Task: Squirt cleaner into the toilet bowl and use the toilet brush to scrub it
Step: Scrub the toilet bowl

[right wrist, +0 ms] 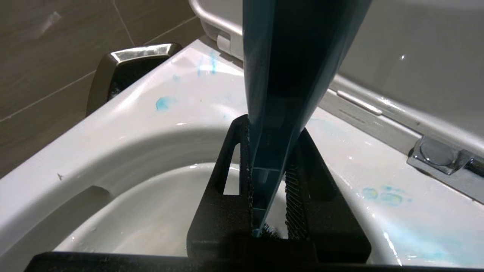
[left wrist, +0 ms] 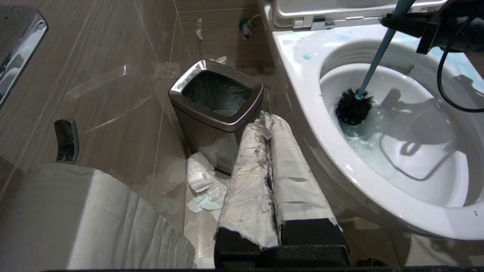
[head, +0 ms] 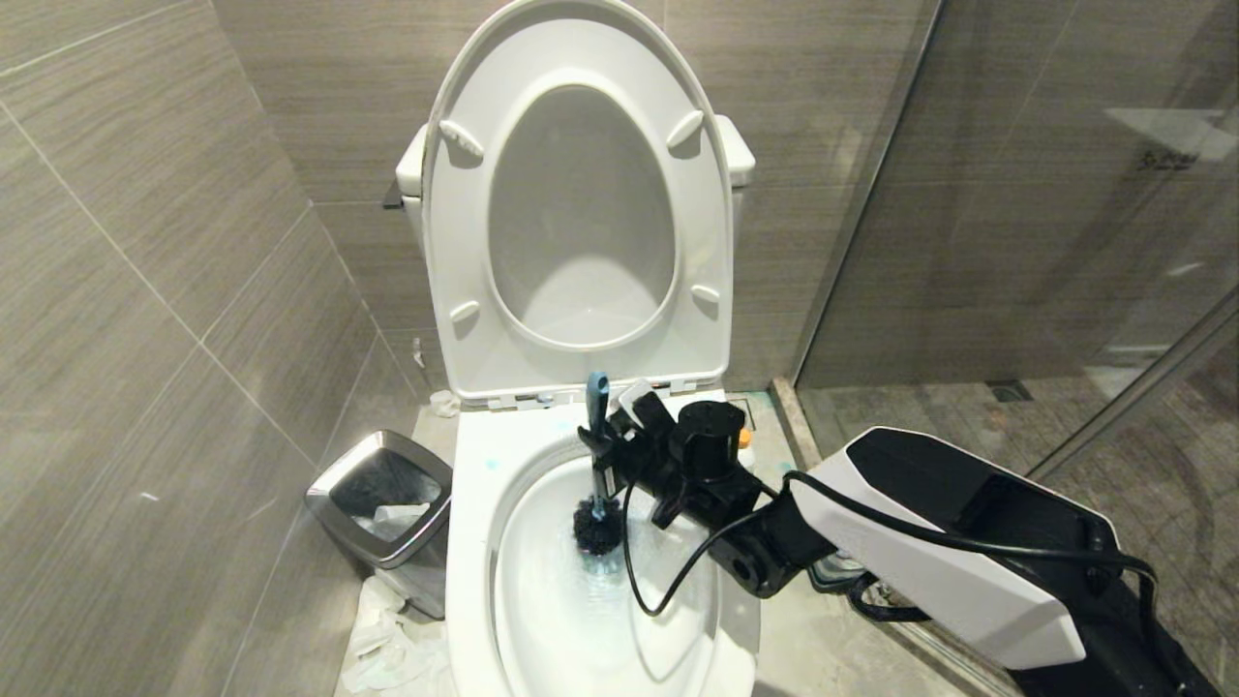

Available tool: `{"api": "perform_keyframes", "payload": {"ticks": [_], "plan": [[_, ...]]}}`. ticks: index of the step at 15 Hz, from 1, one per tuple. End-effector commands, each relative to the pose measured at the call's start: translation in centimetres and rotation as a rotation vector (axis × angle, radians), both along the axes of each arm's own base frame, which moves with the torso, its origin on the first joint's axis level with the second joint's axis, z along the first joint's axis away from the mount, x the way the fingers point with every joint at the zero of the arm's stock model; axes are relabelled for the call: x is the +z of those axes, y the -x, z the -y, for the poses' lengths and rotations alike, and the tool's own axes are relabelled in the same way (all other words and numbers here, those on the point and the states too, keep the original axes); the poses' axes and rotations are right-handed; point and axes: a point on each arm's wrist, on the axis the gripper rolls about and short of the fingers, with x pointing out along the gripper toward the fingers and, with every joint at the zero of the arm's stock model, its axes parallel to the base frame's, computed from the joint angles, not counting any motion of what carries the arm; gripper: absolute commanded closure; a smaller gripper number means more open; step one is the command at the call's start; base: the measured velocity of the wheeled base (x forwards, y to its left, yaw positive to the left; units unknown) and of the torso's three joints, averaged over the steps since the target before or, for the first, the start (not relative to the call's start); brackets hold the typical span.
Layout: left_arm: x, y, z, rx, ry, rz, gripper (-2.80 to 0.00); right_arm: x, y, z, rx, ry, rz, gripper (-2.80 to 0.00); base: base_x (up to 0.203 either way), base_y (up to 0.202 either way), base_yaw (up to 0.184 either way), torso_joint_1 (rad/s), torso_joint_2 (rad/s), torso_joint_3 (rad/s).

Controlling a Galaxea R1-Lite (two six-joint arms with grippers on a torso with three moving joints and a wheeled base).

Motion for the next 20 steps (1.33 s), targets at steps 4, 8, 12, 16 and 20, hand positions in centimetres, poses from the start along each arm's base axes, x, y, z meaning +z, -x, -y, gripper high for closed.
{"api": "perform_keyframes", "payload": {"ticks": [4, 8, 12, 16, 20], "plan": [[0.0, 0.0, 0.0, 0.001, 0.000, 0.000, 0.00, -2.0, -0.1, -0.2, 0.003, 0.020, -0.025, 0.00, 0.000, 0.000, 0.000, 0.000, 0.00, 0.000], [0.0, 0.0, 0.0, 0.001, 0.000, 0.000, 0.00, -4.5, -0.1, -0.1, 0.001, 0.047, -0.061, 0.00, 0.000, 0.000, 0.000, 0.000, 0.00, 0.000], [0.0, 0.0, 0.0, 0.001, 0.000, 0.000, 0.00, -6.1, -0.2, -0.3, -0.002, 0.060, -0.079, 0.00, 0.000, 0.000, 0.000, 0.000, 0.00, 0.000], [0.0, 0.0, 0.0, 0.001, 0.000, 0.000, 0.00, -5.1, -0.2, -0.3, 0.001, 0.047, -0.061, 0.00, 0.000, 0.000, 0.000, 0.000, 0.00, 0.000], [0.0, 0.0, 0.0, 0.001, 0.000, 0.000, 0.00, -1.1, 0.7, -0.5, 0.016, 0.003, -0.002, 0.00, 0.000, 0.000, 0.000, 0.000, 0.00, 0.000]]}}
